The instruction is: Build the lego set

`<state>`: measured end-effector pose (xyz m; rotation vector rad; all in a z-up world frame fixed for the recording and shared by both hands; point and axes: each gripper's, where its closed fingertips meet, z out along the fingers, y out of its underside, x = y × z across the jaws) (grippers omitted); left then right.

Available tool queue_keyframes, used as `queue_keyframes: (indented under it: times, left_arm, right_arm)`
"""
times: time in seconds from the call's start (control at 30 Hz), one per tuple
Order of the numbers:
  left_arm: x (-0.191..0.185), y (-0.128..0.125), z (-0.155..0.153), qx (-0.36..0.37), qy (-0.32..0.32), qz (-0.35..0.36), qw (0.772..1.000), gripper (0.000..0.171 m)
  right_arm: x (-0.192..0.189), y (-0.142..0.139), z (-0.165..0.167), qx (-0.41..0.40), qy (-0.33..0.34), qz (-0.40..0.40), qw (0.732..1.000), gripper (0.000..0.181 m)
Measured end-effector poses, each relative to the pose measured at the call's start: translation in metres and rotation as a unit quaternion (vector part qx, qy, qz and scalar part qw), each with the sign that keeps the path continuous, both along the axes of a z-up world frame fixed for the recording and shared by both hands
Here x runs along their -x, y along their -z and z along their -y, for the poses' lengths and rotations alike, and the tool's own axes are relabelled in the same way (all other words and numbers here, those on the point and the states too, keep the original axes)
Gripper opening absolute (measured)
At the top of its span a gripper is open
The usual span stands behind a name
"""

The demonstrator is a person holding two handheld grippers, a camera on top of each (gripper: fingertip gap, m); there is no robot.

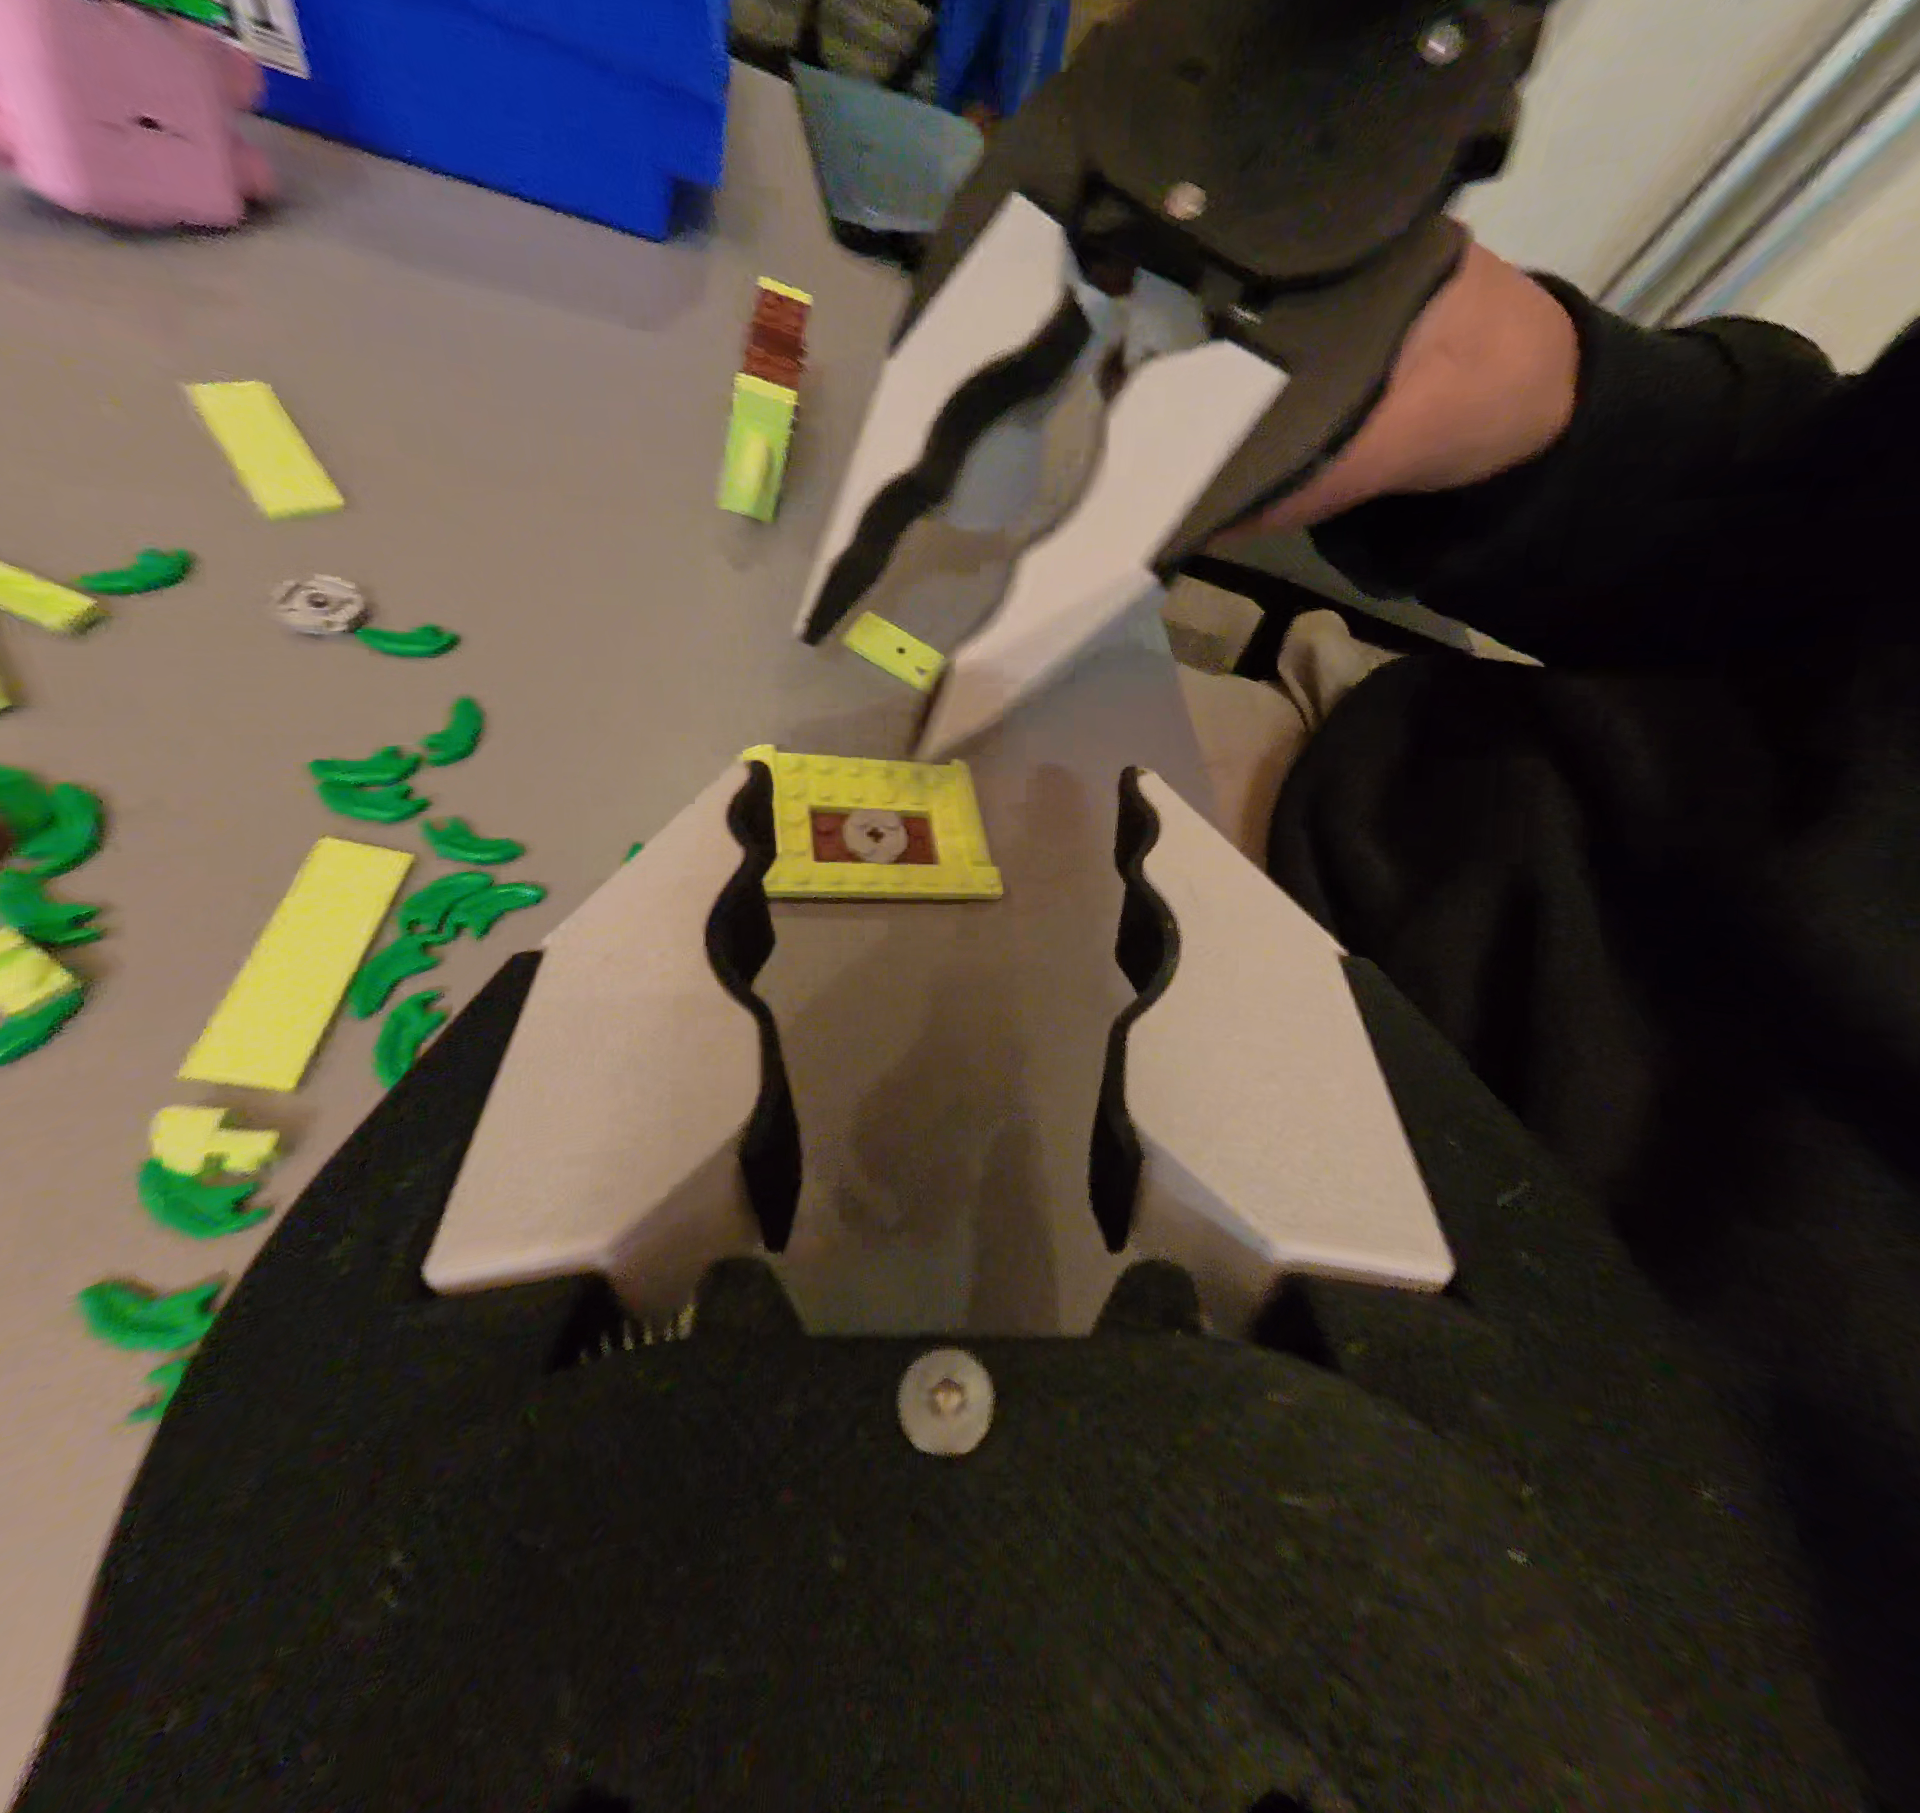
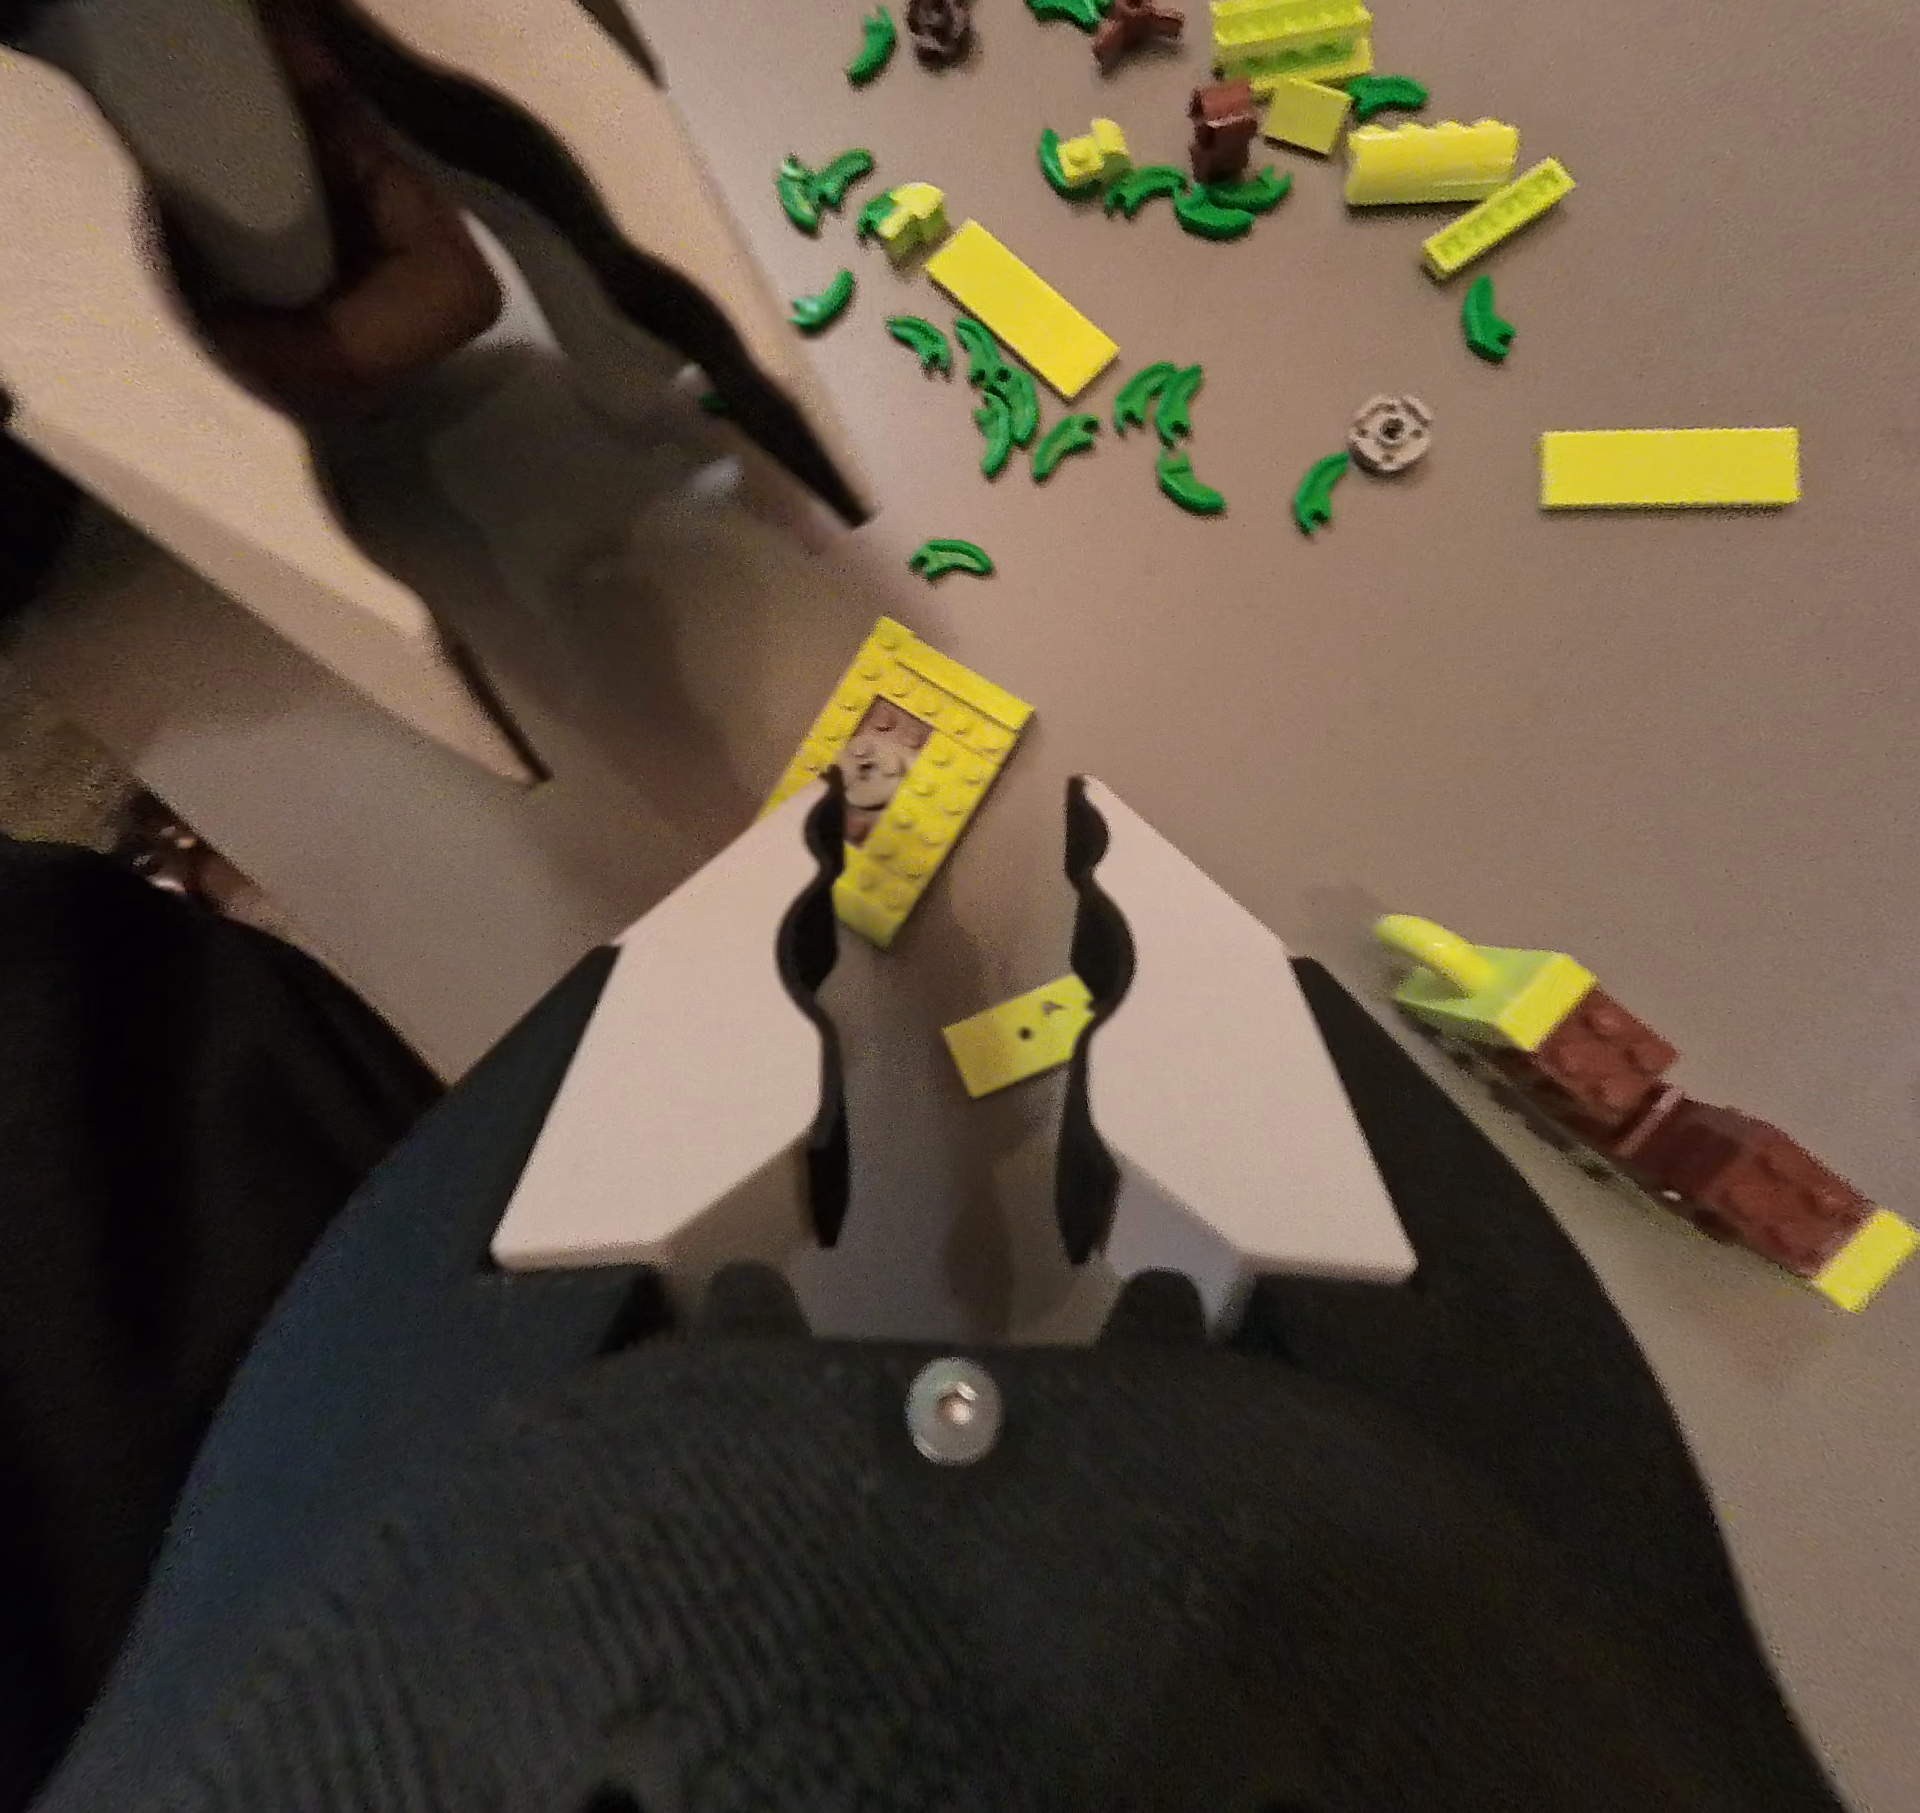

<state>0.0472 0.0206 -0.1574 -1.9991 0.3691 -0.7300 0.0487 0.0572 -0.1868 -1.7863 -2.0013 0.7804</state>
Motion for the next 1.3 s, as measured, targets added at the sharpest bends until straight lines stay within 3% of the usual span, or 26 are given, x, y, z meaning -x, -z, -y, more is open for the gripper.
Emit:
queue_keyframes:
  times: [0.1, 0.23, 0.83, 0.97, 1.17, 1.3]
  left_arm:
    - [0.007, 0.004, 0.001, 0.009, -0.01, -0.003, 1.0, 0.07]
    - [0.013, 0.007, 0.001, 0.011, -0.019, -0.007, 1.0, 0.071]
    - [0.02, 0.003, 0.0, -0.005, -0.033, 0.007, 0.999, 0.067]
    - [0.021, 0.002, 0.0, -0.005, -0.033, 0.008, 0.999, 0.067]
    - [0.017, 0.003, 0.002, -0.001, -0.022, 0.015, 1.0, 0.068]
    - [0.014, 0.005, 0.002, 0.005, -0.017, 0.013, 1.0, 0.068]
  right_arm:
    - [0.0, 0.001, 0.017, 0.009, -0.009, -0.01, 1.0, 0.062]
    - [0.006, 0.013, 0.022, -0.018, -0.008, 0.003, 1.0, 0.075]
    - [0.009, 0.025, 0.018, -0.061, -0.009, 0.03, 0.998, 0.047]
    - [0.011, 0.026, 0.023, -0.064, -0.044, 0.031, 0.997, 0.047]
    - [0.011, 0.026, 0.05, -0.085, -0.153, 0.025, 0.984, 0.044]
    - [0.007, 0.025, 0.04, -0.112, -0.158, 0.031, 0.981, 0.049]
